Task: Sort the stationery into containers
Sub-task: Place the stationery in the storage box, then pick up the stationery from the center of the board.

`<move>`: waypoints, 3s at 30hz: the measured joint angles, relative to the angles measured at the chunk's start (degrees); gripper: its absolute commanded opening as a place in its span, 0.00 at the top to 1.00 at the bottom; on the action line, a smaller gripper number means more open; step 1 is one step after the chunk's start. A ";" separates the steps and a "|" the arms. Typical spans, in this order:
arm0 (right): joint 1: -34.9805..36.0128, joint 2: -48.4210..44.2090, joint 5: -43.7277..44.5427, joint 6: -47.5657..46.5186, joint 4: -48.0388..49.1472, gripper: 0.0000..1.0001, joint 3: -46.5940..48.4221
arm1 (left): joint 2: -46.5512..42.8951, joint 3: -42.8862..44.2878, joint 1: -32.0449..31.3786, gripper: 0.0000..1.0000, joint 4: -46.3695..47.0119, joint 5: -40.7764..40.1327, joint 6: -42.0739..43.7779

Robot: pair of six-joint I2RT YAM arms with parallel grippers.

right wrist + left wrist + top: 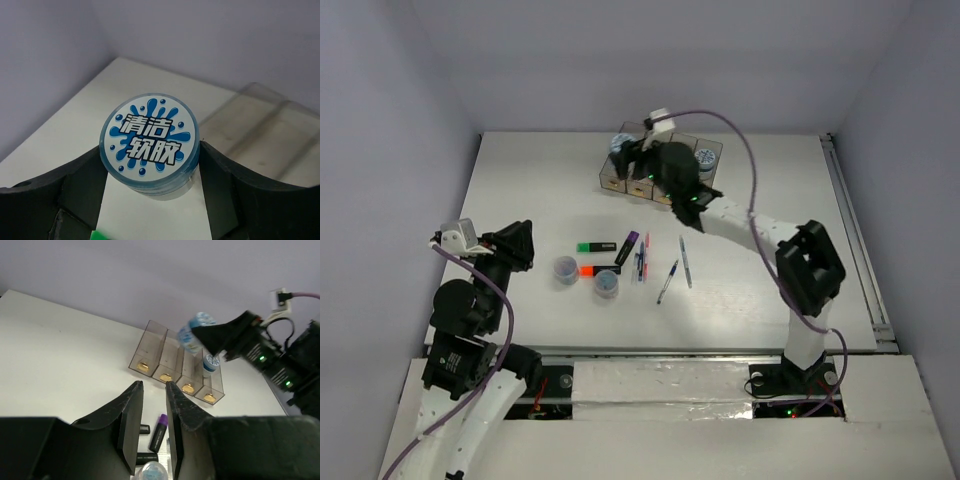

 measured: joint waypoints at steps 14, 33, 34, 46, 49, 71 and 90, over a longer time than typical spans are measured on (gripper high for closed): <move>-18.51 -4.35 4.72 -0.22 -8.31 0.45 -11.21 | 1.86 0.00 -0.37 0.76 0.07 1.38 0.07; -21.35 -3.58 6.16 2.43 -7.41 0.42 -16.09 | 1.92 0.00 -1.03 0.75 0.20 1.42 0.31; -21.42 -3.26 6.25 2.43 -7.34 0.42 -16.06 | 1.92 0.00 -1.03 0.75 0.20 1.40 0.31; -21.77 1.42 6.51 3.34 -7.26 0.14 -15.96 | 1.92 0.00 -1.03 0.75 0.17 1.42 0.42; -21.77 1.31 6.62 3.56 -6.38 0.05 -15.96 | 1.92 0.00 -1.03 0.75 0.20 1.42 0.44; -4.61 -9.73 -14.38 2.43 -6.69 0.69 -18.73 | 2.97 0.00 -1.03 0.95 0.22 -0.94 1.01; 14.75 11.96 -16.76 -5.84 -26.93 0.07 2.56 | 2.49 0.00 -0.96 0.81 -0.09 -3.26 1.73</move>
